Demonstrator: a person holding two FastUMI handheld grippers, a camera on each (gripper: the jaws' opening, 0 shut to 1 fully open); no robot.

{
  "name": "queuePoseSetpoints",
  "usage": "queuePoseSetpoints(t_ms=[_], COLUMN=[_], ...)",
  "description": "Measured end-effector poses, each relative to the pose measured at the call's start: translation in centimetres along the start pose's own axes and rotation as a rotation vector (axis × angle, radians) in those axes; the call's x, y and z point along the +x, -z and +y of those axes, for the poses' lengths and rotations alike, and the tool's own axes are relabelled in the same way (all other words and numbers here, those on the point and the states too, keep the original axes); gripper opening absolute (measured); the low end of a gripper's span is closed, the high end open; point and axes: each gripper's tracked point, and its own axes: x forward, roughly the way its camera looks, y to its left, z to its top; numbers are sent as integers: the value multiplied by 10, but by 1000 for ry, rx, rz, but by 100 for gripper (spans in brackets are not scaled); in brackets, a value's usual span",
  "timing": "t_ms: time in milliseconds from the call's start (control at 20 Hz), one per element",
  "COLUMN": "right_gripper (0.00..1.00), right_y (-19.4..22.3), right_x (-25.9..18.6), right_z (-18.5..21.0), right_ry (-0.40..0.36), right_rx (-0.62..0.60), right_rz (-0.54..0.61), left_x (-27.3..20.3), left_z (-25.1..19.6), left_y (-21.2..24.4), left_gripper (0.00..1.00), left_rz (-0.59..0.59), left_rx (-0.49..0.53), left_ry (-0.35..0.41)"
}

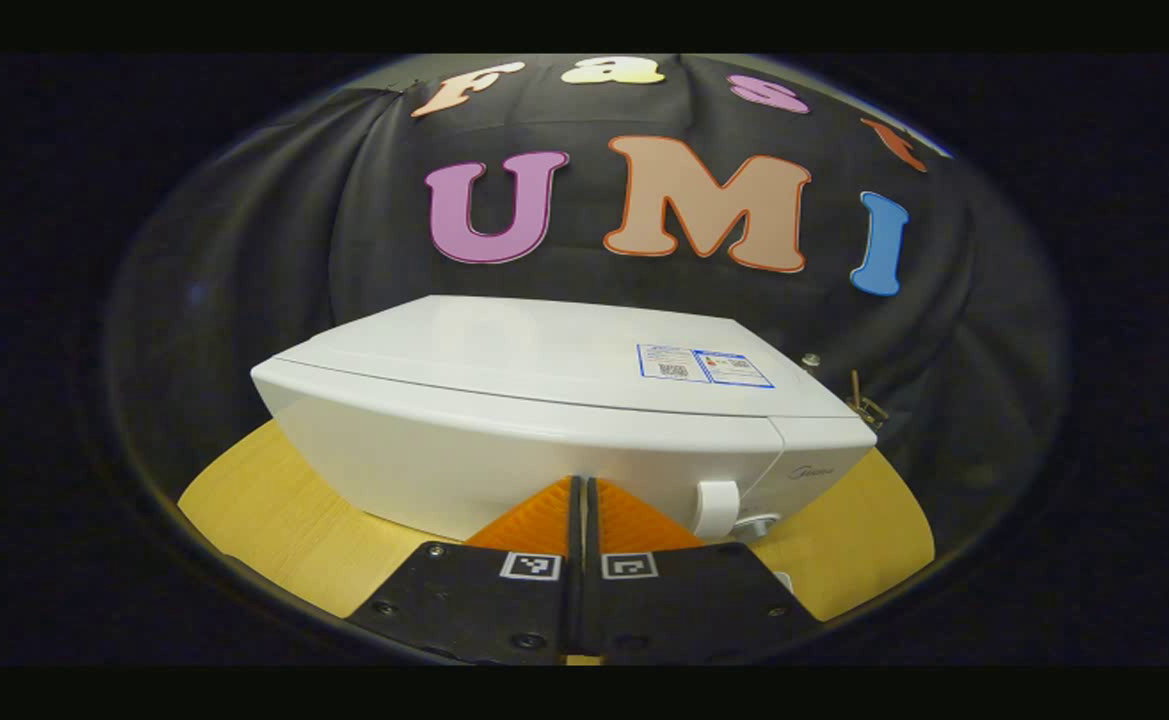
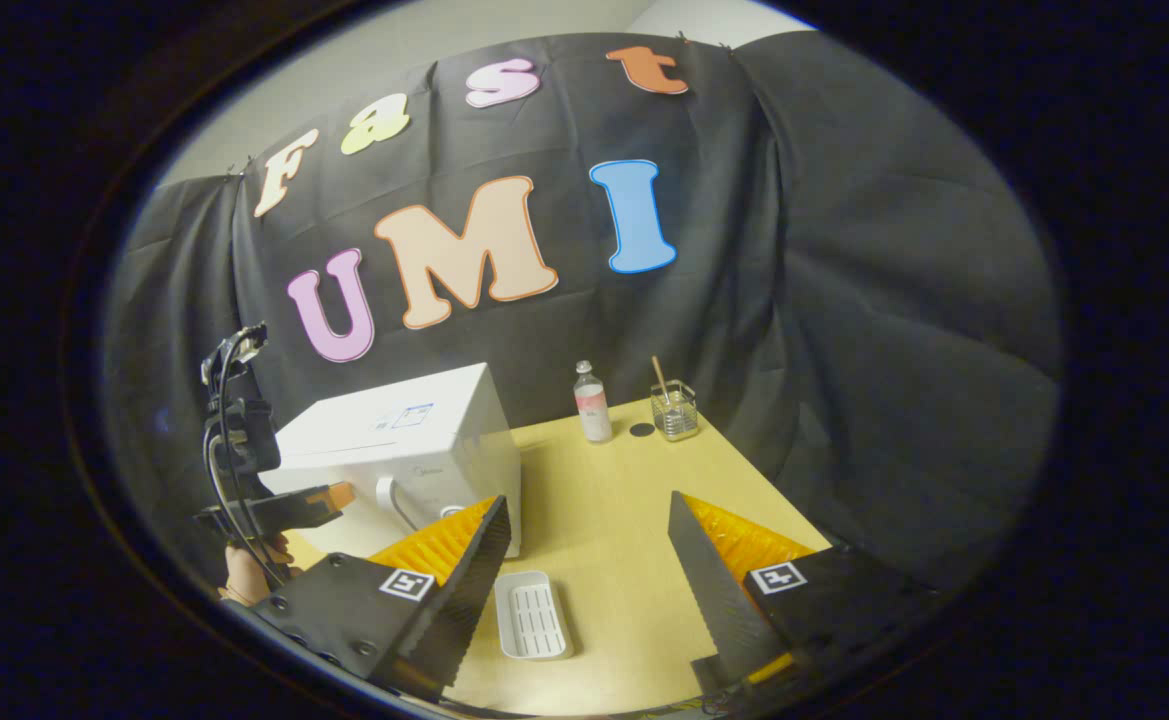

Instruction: Open the microwave oven with the left hand, put the food in, and close the microwave oven.

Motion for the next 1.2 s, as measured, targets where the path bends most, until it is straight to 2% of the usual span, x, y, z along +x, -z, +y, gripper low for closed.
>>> queuePoseSetpoints(t_ms=[150,300,450,600,650,700,750,800,850,900,950,1000,1050,1150,1200], right_gripper=[92,92,92,92,98,98,98,92,92,92,98,98,92,92,98], right_y=[-3,-24,-47,-60,-65,-71,-75,-79,-86,-92,-95,-100,-103,-114,-118], right_x=[-1,2,6,5,5,5,5,3,0,-1,-3,-3,-5,-7,-6], right_z=[4,12,15,34,41,46,53,58,64,69,75,80,84,89,88], right_ry=[-28,-72,-83,-147,-166,-179,-192,-204,-218,-233,-248,-261,-275,-286,-281], right_rx=[-3,7,-32,-45,-54,-66,-80,-93,-107,-118,-125,-127,-128,-134,-140], right_rz=[9,-16,-64,-72,-77,-85,-92,-99,-116,-129,-136,-140,-142,-164,-175], left_x=[-3,-16,-41,-70,-79,-89,-99,-109,-121,-132,-140,-150,-160,-173,-179], left_z=[3,0,1,4,5,7,10,13,17,21,25,30,33,36,37], left_y=[-8,-18,-34,-56,-61,-67,-73,-79,-86,-92,-96,-100,-105,-116,-121], left_gripper=[1,1,3,2,3,4,12,19,23,41,59,77,95,96,95], left_rz=[-18,-32,-67,-123,-132,-144,-161,-181,-204,-226,-249,-260,-275,-310,-327], left_rx=[31,88,118,106,103,103,106,111,113,114,114,115,122,121,109], left_ry=[-3,12,14,12,14,11,4,-4,-19,-30,-49,-68,-83,-98,-99])
